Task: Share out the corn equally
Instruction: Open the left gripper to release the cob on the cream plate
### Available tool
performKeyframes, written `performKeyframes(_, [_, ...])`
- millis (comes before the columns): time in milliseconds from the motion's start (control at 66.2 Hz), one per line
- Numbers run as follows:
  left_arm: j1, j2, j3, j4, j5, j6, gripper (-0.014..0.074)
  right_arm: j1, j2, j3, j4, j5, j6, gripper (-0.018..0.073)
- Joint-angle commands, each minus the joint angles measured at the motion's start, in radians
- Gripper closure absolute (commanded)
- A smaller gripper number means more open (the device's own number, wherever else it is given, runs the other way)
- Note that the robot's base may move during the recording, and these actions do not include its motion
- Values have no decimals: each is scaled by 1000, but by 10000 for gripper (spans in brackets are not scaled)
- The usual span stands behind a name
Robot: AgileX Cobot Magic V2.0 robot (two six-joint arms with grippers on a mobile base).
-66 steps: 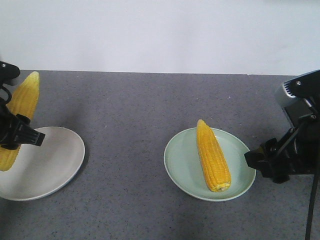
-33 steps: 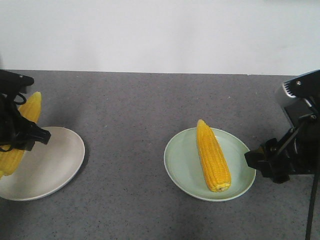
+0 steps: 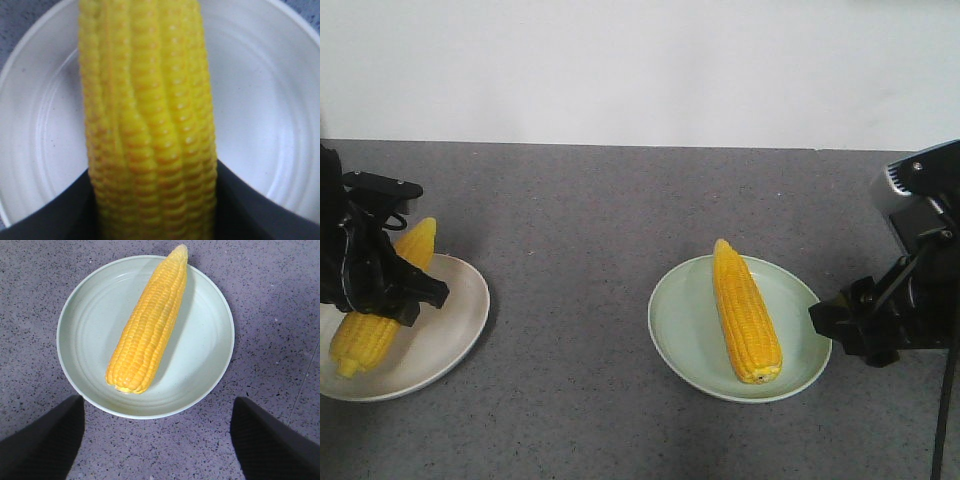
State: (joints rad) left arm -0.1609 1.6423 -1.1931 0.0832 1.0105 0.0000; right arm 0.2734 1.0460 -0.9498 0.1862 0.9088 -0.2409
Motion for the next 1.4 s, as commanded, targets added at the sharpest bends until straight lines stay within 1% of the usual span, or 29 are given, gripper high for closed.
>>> performKeyframes(0, [3,-14,-32,-6,-7,0,290,2,-16,-25,9,-39,-9,-22])
performKeyframes(166, [3,15,-32,-6,-4,0,284,2,-16,-25,9,-39,-9,-22])
performKeyframes(257, [3,21,-32,-6,-11,0,262,2,-16,-25,9,-39,-9,-22])
performKeyframes(332, [3,25,-32,-7,-12,0,222,2,-16,-25,9,-38,-9,-22])
performKeyframes(498, [3,25,-32,-7,-38,0,101,2,-16,-25,9,-35,-9,-22])
performKeyframes(589, [3,25,-32,-7,-52,0,64,2,-16,-25,9,-35,-9,-22])
performKeyframes(695, [3,24,-32,-1,-61,0,58,2,-16,-25,9,-35,-9,-22])
performKeyframes(830, [3,10,-34,5,-50,32,58,2,-16,-25,9,-34,-9,-22])
performKeyframes(1057, [0,-107,-34,-8,-60,38,58,2,-16,-25,9,-32,-9,-22])
performKeyframes(1147, [0,-172,-34,-32,-67,48,58,2,-16,-25,9,-32,-9,-22])
performKeyframes(1238, [-5,-242,-32,-83,-114,67,58,2,-16,-25,9,-32,-9,-22])
performKeyframes(1329, [-34,-306,-30,-124,-151,121,63,2,-16,-25,9,-32,-9,-22])
performKeyframes(1389, [-59,-339,-30,-147,-155,138,68,2,-16,-25,9,-32,-9,-22])
